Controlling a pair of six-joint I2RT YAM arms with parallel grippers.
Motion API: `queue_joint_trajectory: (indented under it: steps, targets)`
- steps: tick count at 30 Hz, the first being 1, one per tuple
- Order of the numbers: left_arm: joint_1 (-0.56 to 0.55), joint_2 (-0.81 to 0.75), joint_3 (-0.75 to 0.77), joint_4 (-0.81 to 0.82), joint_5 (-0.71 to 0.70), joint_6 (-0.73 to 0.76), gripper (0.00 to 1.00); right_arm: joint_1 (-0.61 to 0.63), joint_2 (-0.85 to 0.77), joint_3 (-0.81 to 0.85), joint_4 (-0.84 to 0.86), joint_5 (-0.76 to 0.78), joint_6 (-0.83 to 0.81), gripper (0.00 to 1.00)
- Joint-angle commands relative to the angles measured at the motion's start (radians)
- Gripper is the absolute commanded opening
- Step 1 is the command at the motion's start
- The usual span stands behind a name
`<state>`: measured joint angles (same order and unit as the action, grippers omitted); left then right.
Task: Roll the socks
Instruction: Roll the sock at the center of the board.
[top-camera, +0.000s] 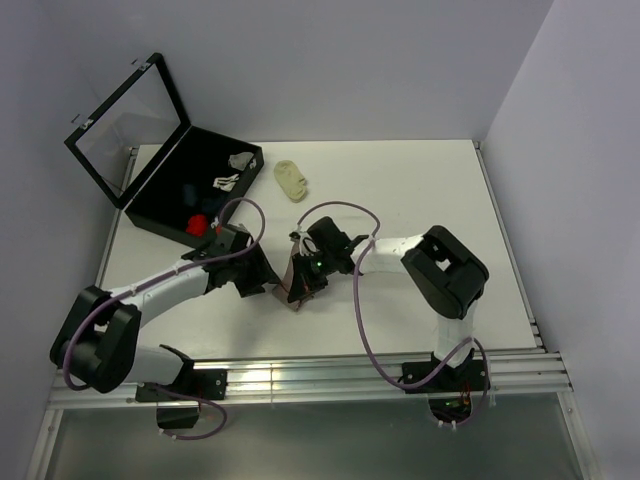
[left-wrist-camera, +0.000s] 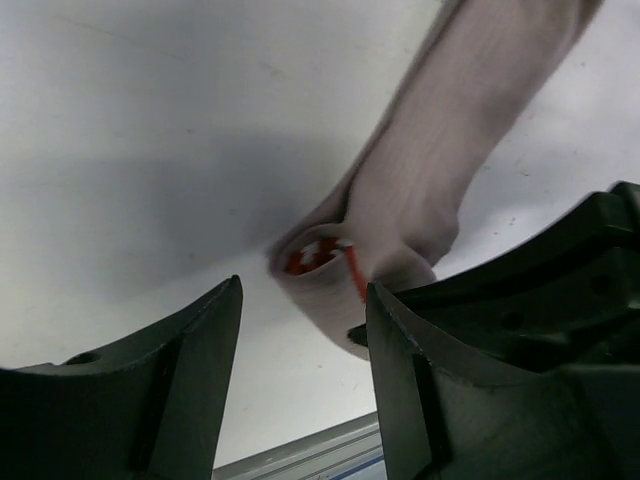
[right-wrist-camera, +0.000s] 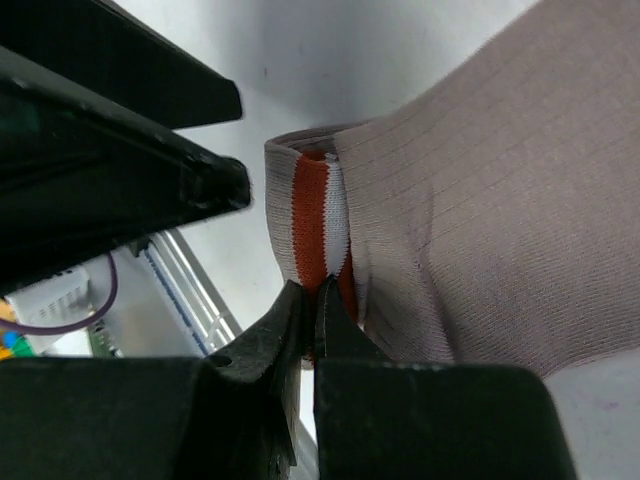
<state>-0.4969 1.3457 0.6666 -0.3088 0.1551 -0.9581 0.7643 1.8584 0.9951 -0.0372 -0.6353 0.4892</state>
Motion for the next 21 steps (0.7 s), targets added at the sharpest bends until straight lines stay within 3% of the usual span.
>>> queue_joint_trajectory:
  steps: [1,15,18,21]
  targets:
    - [-0.023,0.032,0.007,0.076,0.015,-0.036,0.57,-0.013,0.025,0.028,-0.001,-0.069,0.02,0.0]
    - [-0.061,0.162,0.044,0.056,-0.009,-0.025,0.38,-0.037,0.048,0.045,0.011,-0.052,0.038,0.0]
    - [-0.065,0.187,0.06,0.027,-0.026,-0.007,0.3,-0.036,0.015,0.036,0.013,-0.015,0.028,0.11]
    - [-0.065,0.208,0.076,0.008,-0.035,0.001,0.21,-0.033,-0.05,0.028,-0.01,0.055,-0.017,0.32]
